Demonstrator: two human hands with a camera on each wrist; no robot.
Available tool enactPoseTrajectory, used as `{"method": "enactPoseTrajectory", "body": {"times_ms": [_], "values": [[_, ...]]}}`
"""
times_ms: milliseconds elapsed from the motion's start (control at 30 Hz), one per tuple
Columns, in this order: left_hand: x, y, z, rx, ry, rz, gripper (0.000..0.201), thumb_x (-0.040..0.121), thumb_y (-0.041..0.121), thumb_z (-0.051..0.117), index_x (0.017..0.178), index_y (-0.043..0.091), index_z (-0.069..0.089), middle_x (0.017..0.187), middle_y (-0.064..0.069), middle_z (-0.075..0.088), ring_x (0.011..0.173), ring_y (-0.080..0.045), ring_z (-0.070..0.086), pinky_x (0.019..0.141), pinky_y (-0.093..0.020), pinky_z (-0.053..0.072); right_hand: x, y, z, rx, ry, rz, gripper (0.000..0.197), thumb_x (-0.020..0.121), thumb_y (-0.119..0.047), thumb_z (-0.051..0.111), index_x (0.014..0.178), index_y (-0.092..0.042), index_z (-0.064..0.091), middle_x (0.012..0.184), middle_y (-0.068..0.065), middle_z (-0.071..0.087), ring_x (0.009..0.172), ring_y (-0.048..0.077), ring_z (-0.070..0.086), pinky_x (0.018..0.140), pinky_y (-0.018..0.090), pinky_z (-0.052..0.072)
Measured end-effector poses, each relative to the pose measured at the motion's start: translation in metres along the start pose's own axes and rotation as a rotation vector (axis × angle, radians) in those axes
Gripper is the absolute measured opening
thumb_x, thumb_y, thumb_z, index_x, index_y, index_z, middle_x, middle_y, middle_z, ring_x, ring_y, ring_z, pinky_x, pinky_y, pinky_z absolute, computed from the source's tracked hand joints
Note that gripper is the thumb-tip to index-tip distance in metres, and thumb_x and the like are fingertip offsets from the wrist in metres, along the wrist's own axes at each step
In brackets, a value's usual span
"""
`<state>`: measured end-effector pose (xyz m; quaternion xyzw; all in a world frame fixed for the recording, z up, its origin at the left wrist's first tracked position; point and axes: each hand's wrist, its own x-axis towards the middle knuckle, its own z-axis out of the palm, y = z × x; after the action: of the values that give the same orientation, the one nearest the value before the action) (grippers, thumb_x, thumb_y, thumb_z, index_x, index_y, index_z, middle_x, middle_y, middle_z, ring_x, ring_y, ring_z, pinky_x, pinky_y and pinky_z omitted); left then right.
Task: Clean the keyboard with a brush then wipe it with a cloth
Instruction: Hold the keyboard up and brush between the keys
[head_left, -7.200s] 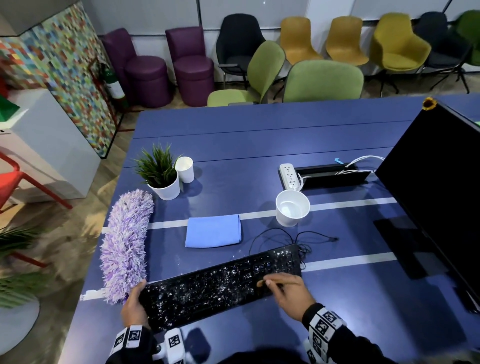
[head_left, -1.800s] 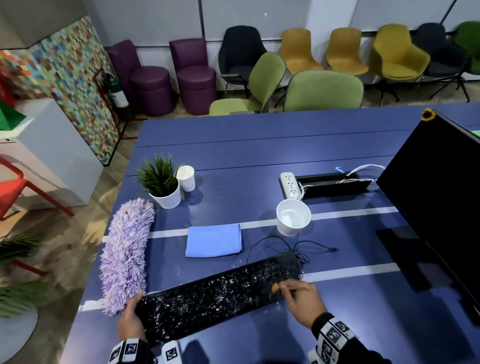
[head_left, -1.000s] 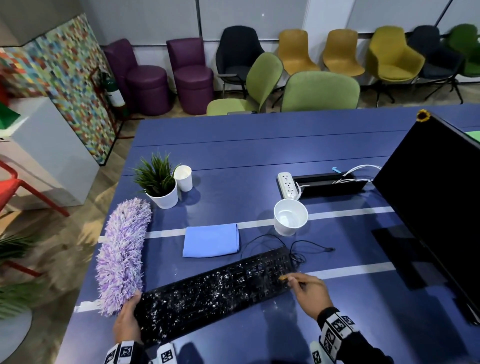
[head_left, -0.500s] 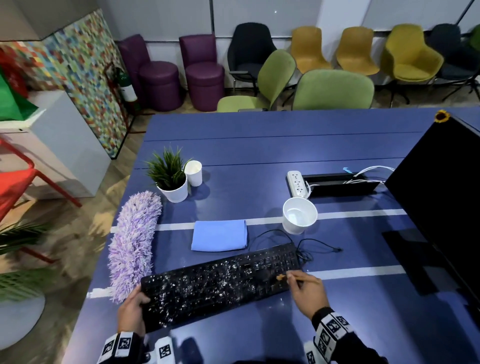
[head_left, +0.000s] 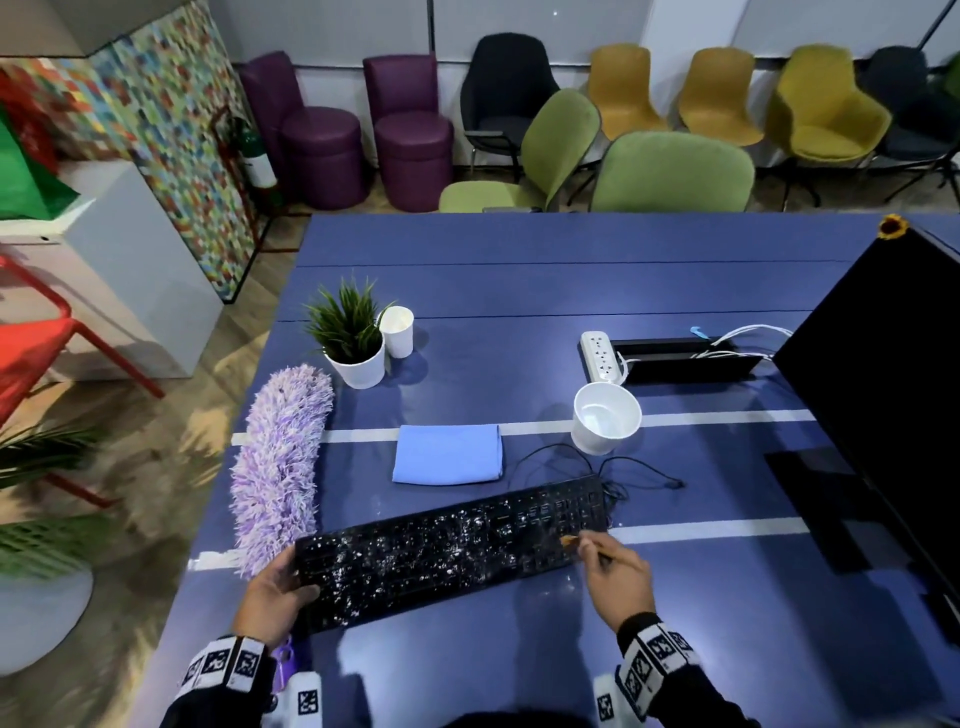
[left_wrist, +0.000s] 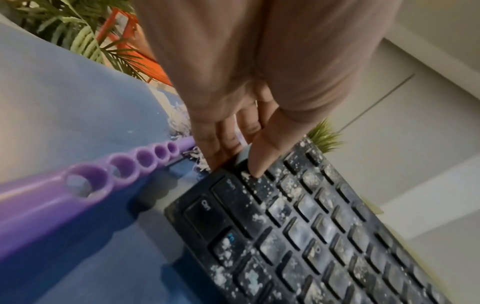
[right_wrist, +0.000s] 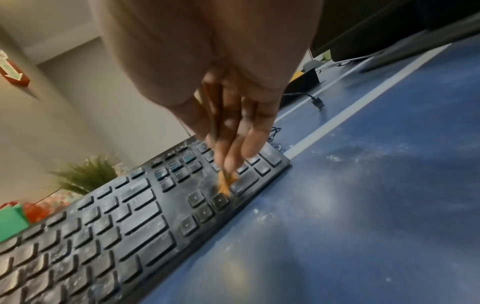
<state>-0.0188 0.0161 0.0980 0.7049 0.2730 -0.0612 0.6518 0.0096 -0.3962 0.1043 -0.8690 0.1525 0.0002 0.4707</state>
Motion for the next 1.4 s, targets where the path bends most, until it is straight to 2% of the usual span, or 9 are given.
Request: {"method": "enactPoseTrajectory", "body": {"times_ms": [100,200,367,500,633,833,1000,1233,1400], "values": [[0.008,-0.013,-0.008,0.119,0.017,0.021,0.057,0.072,-0.038,0.047,0.113,0.001,0.053,0.078,0.004,0.075,0.071,-0.005,0.068,0.064,-0.007,0.052,-0.007,0.002,0.010,-0.069,-0.157,0.005,0.023,0.087,-0.007,0.062,0.086,-0.026,0.073,0.062,-0.034,0.064,0.073,-0.015,0.063,0.076,0.004,0.049],[0.006,-0.011,-0.006,0.263,0.009,0.072,0.052,0.072,-0.033,0.054,0.110,0.003,0.050,0.094,-0.023,0.068,0.066,0.001,0.066,0.063,-0.005,0.050,-0.010,0.003,0.013,-0.040,-0.033,0.030,0.014,0.087,-0.009,0.063,0.090,-0.016,0.075,0.067,-0.023,0.068,0.071,-0.018,0.061,0.067,-0.006,0.041],[0.010,-0.019,-0.009,0.413,0.029,0.148,0.052,0.073,-0.020,0.063,0.111,0.011,0.045,0.090,-0.016,0.069,0.081,-0.030,0.069,0.076,-0.027,0.054,-0.014,-0.006,0.020,-0.028,-0.101,0.109,0.010,0.087,-0.014,0.066,0.089,-0.018,0.075,0.083,-0.006,0.070,0.086,0.012,0.068,0.065,-0.011,0.034],[0.016,-0.021,-0.014,0.507,-0.012,0.181,0.052,0.074,-0.012,0.065,0.117,0.010,0.046,0.091,-0.011,0.070,0.083,-0.027,0.069,0.082,-0.034,0.052,-0.019,-0.025,0.023,0.056,0.063,0.032,0.014,0.081,-0.048,0.065,0.088,-0.038,0.073,0.086,-0.015,0.075,0.085,0.002,0.070,0.082,0.016,0.053],[0.027,-0.027,-0.021,0.537,-0.051,0.218,0.058,0.072,-0.007,0.066,0.113,0.027,0.043,0.093,-0.008,0.072,0.085,-0.027,0.071,0.084,-0.039,0.056,-0.029,-0.052,0.033,0.006,0.155,-0.121,0.013,0.088,-0.024,0.065,0.095,-0.024,0.075,0.091,-0.009,0.072,0.084,-0.008,0.064,0.073,0.003,0.047],[0.028,-0.027,-0.018,0.505,-0.032,0.256,0.064,0.072,-0.013,0.065,0.112,0.033,0.042,0.092,-0.007,0.072,0.082,-0.025,0.071,0.083,-0.039,0.057,-0.029,-0.045,0.050,-0.052,0.138,-0.176,0.013,0.088,-0.010,0.064,0.089,-0.013,0.076,0.089,-0.005,0.071,0.081,-0.003,0.065,0.081,0.004,0.046],[0.024,-0.032,-0.010,0.437,0.000,0.252,0.065,0.074,-0.025,0.058,0.110,0.027,0.045,0.092,-0.012,0.067,0.082,-0.026,0.067,0.068,-0.005,0.050,-0.018,-0.033,0.034,-0.049,0.032,-0.125,0.012,0.087,-0.010,0.065,0.088,-0.013,0.076,0.088,-0.004,0.071,0.080,-0.017,0.060,0.070,-0.007,0.038],[0.021,-0.046,-0.012,0.439,0.047,0.206,0.069,0.073,-0.022,0.060,0.116,0.029,0.043,0.096,-0.011,0.071,0.086,-0.027,0.071,0.077,-0.035,0.057,0.001,-0.026,0.015,-0.099,-0.020,-0.395,0.019,0.090,-0.028,0.057,0.097,-0.024,0.074,0.087,-0.009,0.070,0.080,-0.002,0.063,0.076,0.003,0.044],[0.020,-0.049,-0.012,0.421,0.047,0.206,0.069,0.073,-0.023,0.059,0.122,0.023,0.043,0.100,-0.014,0.069,0.089,-0.028,0.070,0.078,-0.023,0.055,0.009,-0.022,0.011,-0.098,0.098,-0.411,0.020,0.090,-0.027,0.055,0.095,-0.022,0.074,0.083,-0.008,0.066,0.075,0.007,0.063,0.076,0.009,0.047]]}}
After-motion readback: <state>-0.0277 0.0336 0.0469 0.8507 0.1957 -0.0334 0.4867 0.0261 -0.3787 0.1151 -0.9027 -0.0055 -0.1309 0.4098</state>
